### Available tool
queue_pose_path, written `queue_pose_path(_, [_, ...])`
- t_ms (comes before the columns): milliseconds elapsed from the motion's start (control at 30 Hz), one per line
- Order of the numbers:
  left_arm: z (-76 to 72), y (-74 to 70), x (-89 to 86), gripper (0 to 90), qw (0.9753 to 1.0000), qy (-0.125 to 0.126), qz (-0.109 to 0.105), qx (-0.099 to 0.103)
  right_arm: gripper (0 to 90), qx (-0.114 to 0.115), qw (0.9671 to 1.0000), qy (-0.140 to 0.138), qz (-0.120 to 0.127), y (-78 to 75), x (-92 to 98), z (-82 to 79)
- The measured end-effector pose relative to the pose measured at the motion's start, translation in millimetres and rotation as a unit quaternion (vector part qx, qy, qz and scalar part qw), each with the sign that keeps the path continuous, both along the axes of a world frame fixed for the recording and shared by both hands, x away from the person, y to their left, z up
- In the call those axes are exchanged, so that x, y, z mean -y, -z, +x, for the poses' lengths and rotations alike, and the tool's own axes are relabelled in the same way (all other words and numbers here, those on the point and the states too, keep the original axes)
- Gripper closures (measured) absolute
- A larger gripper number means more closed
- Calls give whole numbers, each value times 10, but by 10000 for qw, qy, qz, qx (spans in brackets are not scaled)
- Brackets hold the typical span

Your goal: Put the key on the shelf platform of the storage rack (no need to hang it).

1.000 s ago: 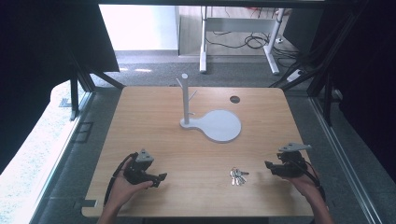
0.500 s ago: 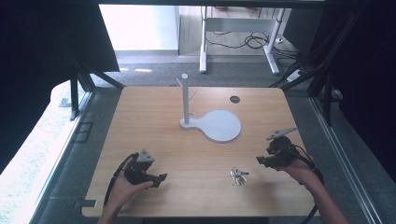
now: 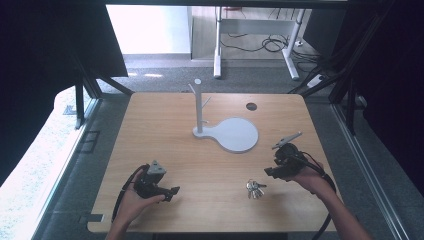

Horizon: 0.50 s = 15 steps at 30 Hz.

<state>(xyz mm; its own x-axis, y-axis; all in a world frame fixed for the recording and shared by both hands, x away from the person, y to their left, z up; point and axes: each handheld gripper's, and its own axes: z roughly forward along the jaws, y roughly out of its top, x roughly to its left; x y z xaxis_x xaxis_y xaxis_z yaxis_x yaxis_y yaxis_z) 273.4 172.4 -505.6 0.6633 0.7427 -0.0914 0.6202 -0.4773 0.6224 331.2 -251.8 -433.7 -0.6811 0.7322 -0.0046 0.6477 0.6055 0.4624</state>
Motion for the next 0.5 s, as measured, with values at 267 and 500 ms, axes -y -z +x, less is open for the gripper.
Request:
queue_pose_path(267, [1,2,5,203,10000,4,6,-4,483,-108,9999,-90,-92,-6,-131,50])
queue_pose_path(500, [0,-9,-18,203,10000,3,-21,16,523,-206,9993,-279,-169,11,-304,76])
